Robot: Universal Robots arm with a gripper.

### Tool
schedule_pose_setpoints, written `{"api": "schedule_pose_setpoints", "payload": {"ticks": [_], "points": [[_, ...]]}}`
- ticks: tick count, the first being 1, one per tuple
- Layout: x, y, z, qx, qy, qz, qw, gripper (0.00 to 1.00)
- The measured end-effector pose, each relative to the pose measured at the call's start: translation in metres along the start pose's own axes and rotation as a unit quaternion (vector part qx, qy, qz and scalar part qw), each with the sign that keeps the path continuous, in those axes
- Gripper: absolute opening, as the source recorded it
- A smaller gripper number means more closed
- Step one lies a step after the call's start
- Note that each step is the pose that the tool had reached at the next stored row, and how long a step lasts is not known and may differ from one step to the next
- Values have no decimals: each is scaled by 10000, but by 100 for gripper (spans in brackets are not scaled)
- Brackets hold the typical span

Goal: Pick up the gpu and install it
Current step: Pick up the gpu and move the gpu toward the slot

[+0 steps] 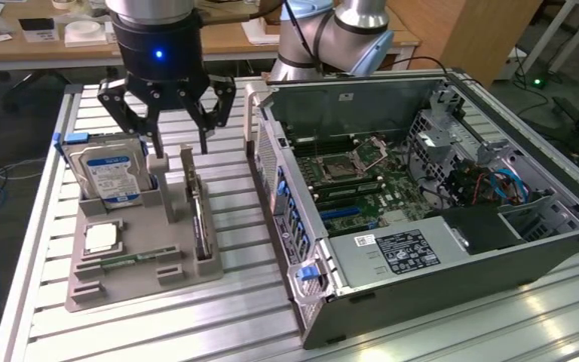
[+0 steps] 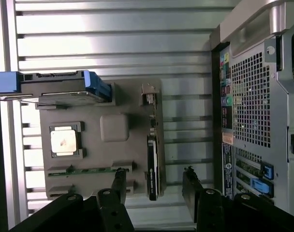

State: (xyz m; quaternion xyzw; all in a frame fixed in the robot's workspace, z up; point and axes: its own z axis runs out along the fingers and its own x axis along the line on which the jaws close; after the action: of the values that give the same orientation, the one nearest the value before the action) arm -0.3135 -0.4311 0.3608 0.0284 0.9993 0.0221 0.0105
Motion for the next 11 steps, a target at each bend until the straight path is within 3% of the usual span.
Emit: {"api": "schedule_pose_setpoints", "payload": {"ticks": [4, 11], "points": [[-3, -55, 48, 0, 0, -1, 10000, 59], [0, -75, 174, -2, 14, -136, 9999, 59]]}}
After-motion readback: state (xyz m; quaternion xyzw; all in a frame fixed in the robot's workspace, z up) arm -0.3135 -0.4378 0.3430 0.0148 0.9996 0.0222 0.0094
